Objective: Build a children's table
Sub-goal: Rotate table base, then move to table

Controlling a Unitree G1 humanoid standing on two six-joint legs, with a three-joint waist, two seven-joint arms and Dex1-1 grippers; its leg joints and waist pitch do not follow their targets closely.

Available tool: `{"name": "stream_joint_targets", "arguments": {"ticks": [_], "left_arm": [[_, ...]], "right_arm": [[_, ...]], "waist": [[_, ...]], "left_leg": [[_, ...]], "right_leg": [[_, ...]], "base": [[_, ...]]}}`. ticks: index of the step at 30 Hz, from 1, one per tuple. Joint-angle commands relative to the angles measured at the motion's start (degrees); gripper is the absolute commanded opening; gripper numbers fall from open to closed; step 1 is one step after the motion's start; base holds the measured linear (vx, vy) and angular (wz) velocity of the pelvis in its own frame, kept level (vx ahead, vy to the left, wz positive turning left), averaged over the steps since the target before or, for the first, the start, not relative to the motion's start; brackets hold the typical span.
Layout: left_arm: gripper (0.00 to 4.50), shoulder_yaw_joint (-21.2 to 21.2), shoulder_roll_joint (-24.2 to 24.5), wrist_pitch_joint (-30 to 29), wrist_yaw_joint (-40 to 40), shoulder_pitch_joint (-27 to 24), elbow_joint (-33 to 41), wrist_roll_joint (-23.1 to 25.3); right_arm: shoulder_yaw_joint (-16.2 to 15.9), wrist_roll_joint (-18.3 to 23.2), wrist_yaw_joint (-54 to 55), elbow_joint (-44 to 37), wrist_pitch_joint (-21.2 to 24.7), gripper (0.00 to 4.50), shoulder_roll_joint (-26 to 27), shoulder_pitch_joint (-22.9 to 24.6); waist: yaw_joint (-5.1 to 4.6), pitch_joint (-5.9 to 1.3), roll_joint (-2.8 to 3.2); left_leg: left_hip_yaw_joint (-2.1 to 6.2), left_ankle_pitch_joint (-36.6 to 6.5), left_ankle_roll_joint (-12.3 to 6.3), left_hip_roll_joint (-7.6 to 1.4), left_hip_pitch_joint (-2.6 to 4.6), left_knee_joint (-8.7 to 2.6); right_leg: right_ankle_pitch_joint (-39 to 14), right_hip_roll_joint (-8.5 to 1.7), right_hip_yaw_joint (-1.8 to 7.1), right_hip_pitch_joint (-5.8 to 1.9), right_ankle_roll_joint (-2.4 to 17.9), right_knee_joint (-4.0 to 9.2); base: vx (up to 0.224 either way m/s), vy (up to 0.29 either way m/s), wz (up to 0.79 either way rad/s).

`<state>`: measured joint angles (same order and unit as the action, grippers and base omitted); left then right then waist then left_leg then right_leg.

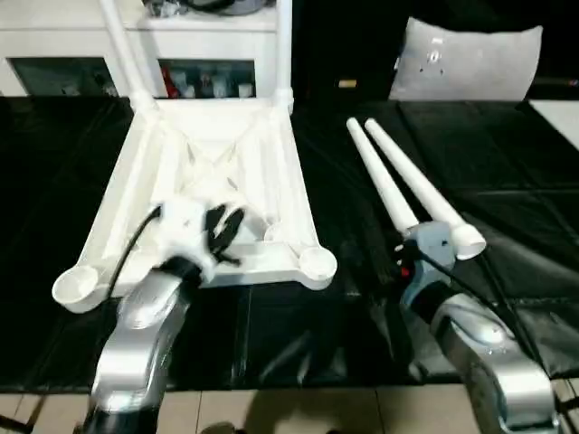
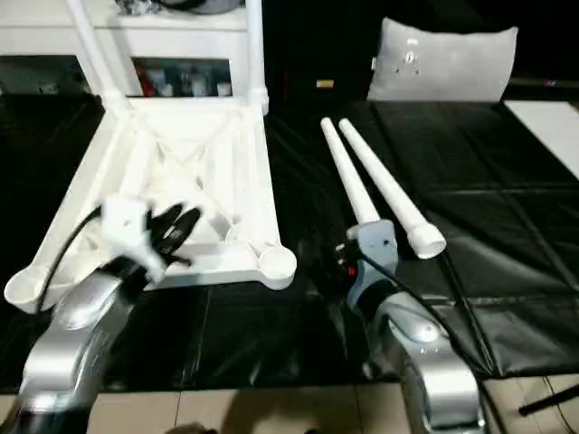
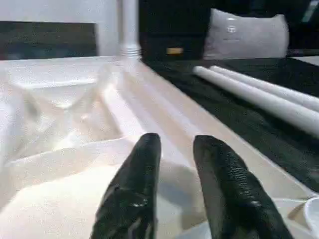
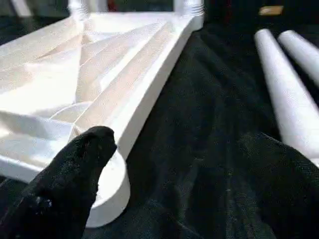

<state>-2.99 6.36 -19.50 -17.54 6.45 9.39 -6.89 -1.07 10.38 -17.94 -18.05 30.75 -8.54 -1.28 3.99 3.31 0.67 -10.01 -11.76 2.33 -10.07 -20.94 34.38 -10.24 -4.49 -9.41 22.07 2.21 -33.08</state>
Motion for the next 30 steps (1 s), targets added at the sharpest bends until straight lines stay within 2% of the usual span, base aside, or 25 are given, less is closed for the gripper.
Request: {"name": "stream_joint_targets", "arguments": {"ticks": [1,5,8,9,10,11,12,13,14,15,16,17,18,19,20,21,22,23,24,25,26,27,28,29,30], "left_arm": [[1.72,0.7,0.6,-1.1,1.2,-0.4,1.2,1.4],[2.00,1.6,0.1,-1.8,1.9,-0.8,0.9,2.5],[2.15,1.7,-0.6,-1.8,2.8,-1.0,1.1,2.5],[2.21,1.7,-0.9,-1.7,3.5,-1.3,1.4,2.7],[2.28,1.7,-0.9,-1.7,3.5,-1.3,1.4,2.7],[2.35,1.7,-1.0,-1.9,4.5,-1.6,1.9,3.3],[2.35,1.8,-1.0,-2.1,5.1,-1.9,2.4,3.6],[2.49,1.9,-0.9,-2.5,5.2,-2.1,3.0,3.5],[2.58,1.9,-0.9,-2.8,5.3,-2.3,3.5,3.4],[2.66,2.1,-0.7,-2.8,5.1,-2.5,3.8,3.5],[2.71,2.2,-0.6,-2.7,5.0,-2.5,3.9,3.6],[2.81,2.3,-0.5,-3.3,5.1,-2.8,4.4,3.8],[2.81,2.5,-0.2,-3.6,5.2,-3.0,4.6,4.5],[3.03,2.5,-0.1,-3.5,5.2,-3.0,4.6,4.6],[3.03,2.7,0.2,-3.0,5.0,-3.0,4.8,4.9],[3.10,2.9,0.1,-2.6,4.6,-3.0,5.1,4.5],[3.15,3.0,0.1,-2.5,4.5,-3.0,5.2,4.3],[3.25,3.7,0.2,-2.2,3.8,-3.1,5.5,3.8],[3.35,4.3,0.5,-1.8,3.2,-3.3,5.6,3.7],[3.35,4.6,0.5,-1.6,2.8,-3.5,5.7,3.6],[3.53,4.9,0.6,-1.5,2.4,-3.8,5.8,3.3],[3.56,5.0,0.5,-1.4,2.5,-4.0,5.9,3.2],[3.59,5.0,0.5,-1.4,2.5,-4.2,6.0,3.1],[3.68,5.0,0.4,-1.8,2.7,-4.4,6.3,3.0],[3.79,5.0,0.5,-2.1,2.8,-4.7,6.6,3.0]], "right_arm": [[0.2,-0.7,1.0,0.0,-0.1,4.50,0.2,0.3],[0.9,-1.2,1.3,-0.5,1.2,4.50,-0.1,-0.4],[1.6,-1.1,1.8,-0.6,1.7,4.50,-0.4,-0.5],[1.6,-1.4,2.1,-0.4,1.7,4.50,-0.9,-0.5],[1.6,-1.4,2.1,-0.4,1.7,4.50,-0.9,-0.5],[2.0,-0.9,2.2,-0.3,2.5,4.50,-1.0,-0.7],[2.0,-0.8,2.5,-0.2,3.1,4.50,-1.2,-0.8],[1.9,-1.2,2.8,-0.1,3.0,4.50,-1.4,-0.9],[2.1,-1.1,3.3,-0.1,3.0,4.50,-1.2,-0.9],[2.5,-0.9,3.7,-0.1,2.6,4.50,-0.6,-0.9],[2.6,-0.8,3.9,-0.2,2.5,4.50,-0.5,-0.8],[2.4,-1.0,3.8,-0.5,2.4,4.50,-0.5,-0.6],[1.7,-1.3,3.1,-1.1,2.5,4.50,-0.9,-0.2],[1.5,-1.4,3.0,-1.2,2.6,4.50,-1.0,-0.1],[0.3,-1.6,2.0,-2.0,2.9,4.50,-1.8,0.5],[-0.2,-1.7,1.8,-2.4,3.0,4.50,-2.0,0.8],[-0.3,-1.8,1.8,-2.6,3.1,4.50,-2.0,1.0],[-0.6,-1.7,1.9,-3.0,3.2,4.50,-2.0,1.2],[-0.7,-1.7,2.0,-3.1,3.2,4.50,-1.9,1.2],[-0.8,-1.9,2.1,-3.2,3.2,4.50,-2.0,1.1],[-1.0,-2.2,2.3,-3.2,3.3,4.50,-2.2,1.1],[-1.1,-2.3,2.5,-3.1,3.3,4.50,-2.2,1.0],[-1.2,-2.3,2.5,-3.1,3.4,4.50,-2.3,1.0],[-1.3,-2.3,2.4,-3.0,3.4,4.50,-2.3,0.9],[-1.5,-2.5,2.1,-2.9,3.5,4.50,-2.5,0.7]], "waist": [[-0.04,-2.75,-0.35],[-0.73,-2.35,-0.34],[-1.11,-2.29,-0.44],[-1.27,-2.37,-0.81],[-1.25,-2.50,-0.64],[-1.37,-2.55,-0.82],[-1.83,-2.62,-0.35],[-1.86,-2.40,-0.72],[-2.22,-2.67,0.90],[-3.89,-3.05,1.32],[-4.52,-2.49,0.99],[-4.19,-2.26,0.92],[-5.13,-2.89,-0.19],[-4.32,-3.07,-1.49],[-3.10,-3.11,-2.52],[-0.82,-4.27,-3.84],[-0.13,-3.93,-3.79],[0.49,-3.35,-3.82],[0.79,-3.33,-2.60],[1.12,-3.59,-1.48],[0.76,-3.55,-0.97],[0.47,-3.53,-1.18],[0.45,-3.38,-1.03],[0.67,-2.87,-1.11],[0.42,-1.77,-1.49]], "left_leg": [[1.73,-14.3,-1.58,-3.97,1.18,-4.48],[2.35,-20.0,0.37,-3.81,1.56,-4.86],[2.56,-21.8,0.71,-3.69,1.80,-4.79],[2.64,-21.7,0.68,-3.71,1.72,-4.82],[2.67,-21.1,0.62,-3.77,1.60,-4.87],[2.78,-20.8,0.75,-3.98,1.64,-4.93],[3.53,-21.7,1.66,-4.98,1.70,-5.42],[7.28,-24.7,1.09,-5.27,-1.70,-7.34],[8.68,-28.5,0.50,-6.39,-1.55,-8.93],[11.98,-31.8,-1.25,-10.24,1.34,-9.92],[13.92,-31.2,-4.22,-10.93,2.41,-10.51],[13.76,-30.4,-5.50,-10.39,2.39,-10.31],[10.67,-21.1,-9.40,-10.17,3.35,-8.55],[6.24,-12.9,-13.14,-3.45,0.58,-4.11],[2.84,-10.4,-12.59,1.87,-1.27,0.91],[2.31,-4.1,-9.05,3.26,-3.54,5.28],[2.45,-0.4,-6.91,3.13,-3.59,4.31],[2.64,2.1,-5.01,2.61,-3.19,2.25],[3.45,1.6,-4.92,1.07,-2.56,0.15],[4.00,1.3,-5.20,-0.25,-2.28,-0.68],[4.78,-0.7,-4.91,-1.36,-2.07,-1.54],[5.27,-4.8,-4.60,-3.13,-0.63,-2.10],[5.35,-7.6,-4.00,-3.52,-0.30,-2.63],[4.70,-13.9,-2.39,-3.47,0.88,-3.26],[3.86,-20.4,-0.93,-3.01,2.38,-3.80]], "right_leg": [[-25.5,-5.50,4.59,-2.17,1.1,6.05],[-30.3,-5.45,4.38,-2.22,-1.9,6.86],[-32.4,-5.66,4.21,-2.29,-2.4,7.23],[-31.9,-5.67,4.24,-2.37,-2.5,7.26],[-30.9,-5.73,4.38,-2.47,-2.3,7.03],[-30.0,-5.46,4.31,-2.39,-2.1,7.03],[-26.5,-4.25,3.76,-2.51,-2.4,6.85],[-19.4,-4.44,1.74,-5.05,-0.9,3.65],[-16.3,-3.17,1.68,-5.25,-0.5,2.43],[-10.1,-2.05,2.97,-2.82,0.8,-1.17],[-10.2,-1.19,4.31,-1.04,3.3,-4.21],[-10.0,-0.70,4.95,-0.38,4.8,-5.02],[-5.0,-2.09,6.92,-0.19,7.9,-4.20],[0.3,-3.84,8.70,-1.19,17.4,1.27],[-1.3,-5.46,9.52,-3.08,20.1,4.31],[-0.6,-7.22,10.73,-6.22,15.5,3.67],[1.3,-6.45,10.19,-5.49,10.2,3.13],[0.8,-5.70,9.69,-4.91,-0.2,2.94],[-3.7,-5.62,8.90,-5.16,-5.5,3.27],[-4.5,-5.82,8.79,-5.29,-6.2,3.55],[-6.6,-3.70,7.51,-4.78,-9.2,3.44],[-10.2,-3.77,7.58,-4.06,-9.0,3.61],[-13.2,-4.00,7.43,-4.36,-8.1,3.67],[-22.7,-4.00,7.27,-4.24,-6.1,4.63],[-34.6,-3.69,6.65,-3.88,-4.7,6.06]], "base": [[0.000,0.000,0.00],[0.000,0.000,0.00],[0.000,0.000,0.00],[0.000,0.000,0.00],[0.000,0.000,0.00],[0.000,0.000,0.00],[0.000,0.000,0.00],[0.000,0.000,0.00],[0.000,0.000,0.00],[0.014,-0.053,0.40],[0.084,-0.104,0.61],[0.084,-0.104,0.61],[0.060,-0.169,0.46],[0.067,-0.212,0.18],[0.067,-0.212,0.18],[0.069,-0.209,0.01],[0.033,-0.177,-0.04],[0.033,-0.177,-0.04],[-0.010,-0.132,-0.03],[-0.016,-0.095,-0.06],[-0.016,-0.095,-0.06],[-0.024,-0.063,0.00],[0.000,0.000,0.00],[0.000,0.000,0.00],[0.000,0.000,0.00]]}}
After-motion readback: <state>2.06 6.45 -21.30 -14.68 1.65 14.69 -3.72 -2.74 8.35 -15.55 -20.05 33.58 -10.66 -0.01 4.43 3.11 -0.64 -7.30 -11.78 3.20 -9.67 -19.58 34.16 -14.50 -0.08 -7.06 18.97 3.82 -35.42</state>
